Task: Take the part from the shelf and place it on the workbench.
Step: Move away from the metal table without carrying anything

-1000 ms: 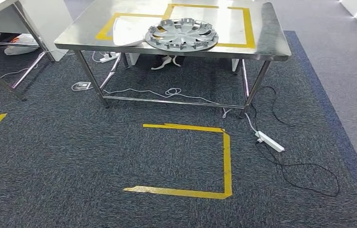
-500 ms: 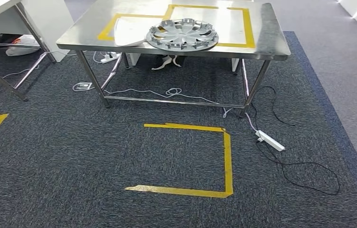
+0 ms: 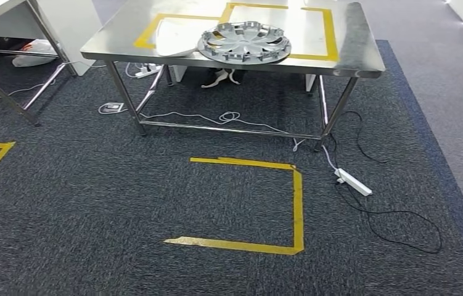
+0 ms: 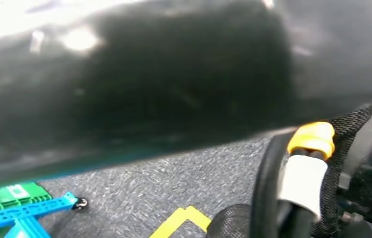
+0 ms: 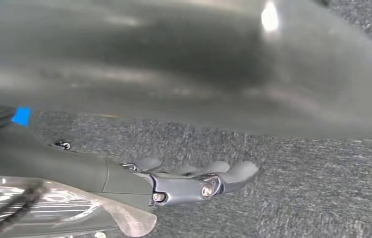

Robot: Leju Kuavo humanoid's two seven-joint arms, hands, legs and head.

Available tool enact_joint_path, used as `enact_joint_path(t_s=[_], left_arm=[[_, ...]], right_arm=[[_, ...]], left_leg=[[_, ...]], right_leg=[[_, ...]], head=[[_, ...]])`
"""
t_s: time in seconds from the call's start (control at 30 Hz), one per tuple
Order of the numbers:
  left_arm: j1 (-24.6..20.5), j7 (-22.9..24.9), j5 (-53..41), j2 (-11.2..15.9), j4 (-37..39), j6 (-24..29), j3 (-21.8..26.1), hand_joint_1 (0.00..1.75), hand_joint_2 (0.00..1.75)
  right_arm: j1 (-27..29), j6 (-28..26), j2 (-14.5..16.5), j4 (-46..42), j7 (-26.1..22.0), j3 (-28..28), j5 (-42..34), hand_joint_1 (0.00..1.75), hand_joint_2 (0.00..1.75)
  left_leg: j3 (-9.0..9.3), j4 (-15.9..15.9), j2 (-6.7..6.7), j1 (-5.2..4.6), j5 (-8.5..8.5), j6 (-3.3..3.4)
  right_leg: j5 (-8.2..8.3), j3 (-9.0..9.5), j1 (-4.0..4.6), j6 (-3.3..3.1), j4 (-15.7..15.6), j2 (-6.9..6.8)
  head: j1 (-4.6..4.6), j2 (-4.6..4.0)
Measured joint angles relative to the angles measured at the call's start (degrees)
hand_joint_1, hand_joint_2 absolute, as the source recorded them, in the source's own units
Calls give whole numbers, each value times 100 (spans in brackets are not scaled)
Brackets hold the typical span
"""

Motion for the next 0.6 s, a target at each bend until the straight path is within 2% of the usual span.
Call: enact_joint_path(t_s=[0.03, 0.07, 0.1, 0.13, 0.17, 0.2, 0.23, 0.27, 0.3, 0.37, 0.4, 0.43, 0.5, 0.53, 0.57, 0.6], left_arm=[[0, 0, 1, -4, 3, 0, -4, 0, 0], [1, 0, 1, -9, 7, 0, -8, 0, 0], [2, 0, 1, -13, 11, 0, -11, 0, 0], [1, 0, 1, -17, 14, 0, -13, 0, 0], [0, 0, 1, -21, 16, 0, -13, 0, 0], [-3, 0, 1, -23, 18, 0, -13, 0, 0], [-11, 0, 1, -23, 20, 0, -12, 0, 0], [-16, 0, 1, -22, 22, 0, -11, 0, 0], [-17, 0, 1, -21, 24, 0, -11, 0, 0], [-8, 0, 1, -19, 28, -4, -13, 0, 0], [-3, 0, 1, -19, 30, -8, -14, 0, 0], [-7, -2, 1, -17, 36, -16, -14, 0, 0], [-17, -16, 1, -20, 57, -29, -14, 0, 0], [-20, -26, 1, -22, 69, -33, -13, 0, 0], [-19, -36, 2, -25, 80, -33, -13, 0, 0], [-18, -44, 2, -28, 89, -33, -13, 0, 0]], right_arm=[[-2, -1, -3, 3, 3, 2, 0, 0, 0], [-2, -1, -5, 7, 6, 5, 0, 0, 0], [-2, -1, -7, 11, 9, 8, 0, 0, 0], [-1, -1, -8, 15, 11, 9, 0, 0, 0], [0, -1, -9, 18, 12, 10, 0, 0, 0], [-3, -1, -10, 20, 12, 10, 1, 0, 0], [-3, -1, -11, 22, 12, 12, 1, 0, 0], [-2, -2, -13, 23, 13, 15, 1, 0, 0], [-2, -3, -14, 25, 13, 18, 1, 0, 0], [-2, -5, -17, 26, 11, 26, -11, 0, 0], [-7, -5, -21, 26, 3, 30, -29, 0, 0], [-11, -7, -25, 26, -16, 36, -57, 0, 0], [-13, -9, -31, 33, -76, 56, -132, 0, 0], [-12, -10, -31, 39, -105, 69, -161, 0, 0], [-14, -10, -31, 48, -126, 80, -178, 0, 0], [-18, -10, -31, 57, -137, 86, -182, 0, 0]], left_leg=[[-34, 2, -28, -2, 16, -2], [-60, 4, -66, -2, 32, -13], [-78, 7, -109, -1, 46, -27], [-88, 14, -157, 5, 57, -44], [-96, 29, -212, 12, 65, -65], [-112, 57, -265, 12, 66, -93], [-138, 96, -321, 9, 65, -126], [-172, 125, -373, 5, 67, -165], [-203, 141, -429, 4, 76, -207], [-240, 146, -520, 25, 105, -282], [-266, 198, -469, 30, 69, -313], [-329, 350, -362, 33, -44, -341], [-582, 989, -94, 41, -456, -392], [-733, 1386, -35, 52, -666, -413], [-837, 1690, -13, 61, -794, -426], [-856, 1813, -4, 67, -811, -431]], right_leg=[[-184, -188, -1, 8, 419, 11], [-273, -316, -4, 16, 715, 16], [-242, -337, -5, 19, 794, 20], [-94, -228, -9, 19, 605, 32], [118, -14, -17, 16, 214, 83], [277, 223, -28, 13, -231, 213], [383, 403, -38, -2, -595, 330], [419, 509, -42, -25, -814, 417], [399, 535, -35, -58, -885, 453], [419, 523, -23, -148, -880, 317], [437, 520, -24, -192, -885, 245], [453, 516, -29, -233, -893, 163], [466, 505, -21, -280, -899, 2], [465, 500, -11, -292, -897, -79], [464, 497, -3, -293, -896, -159], [460, 497, 3, -294, -895, -241]], head=[[-1, 0], [-2, 0], [-2, 0], [-3, 0], [-2, 0], [-1, 0], [-4, 0], [-7, 0], [-11, 0], [-14, 0], [-20, 0], [-35, 0], [-65, 0], [-75, 0], [-74, 0], [-74, 0]])
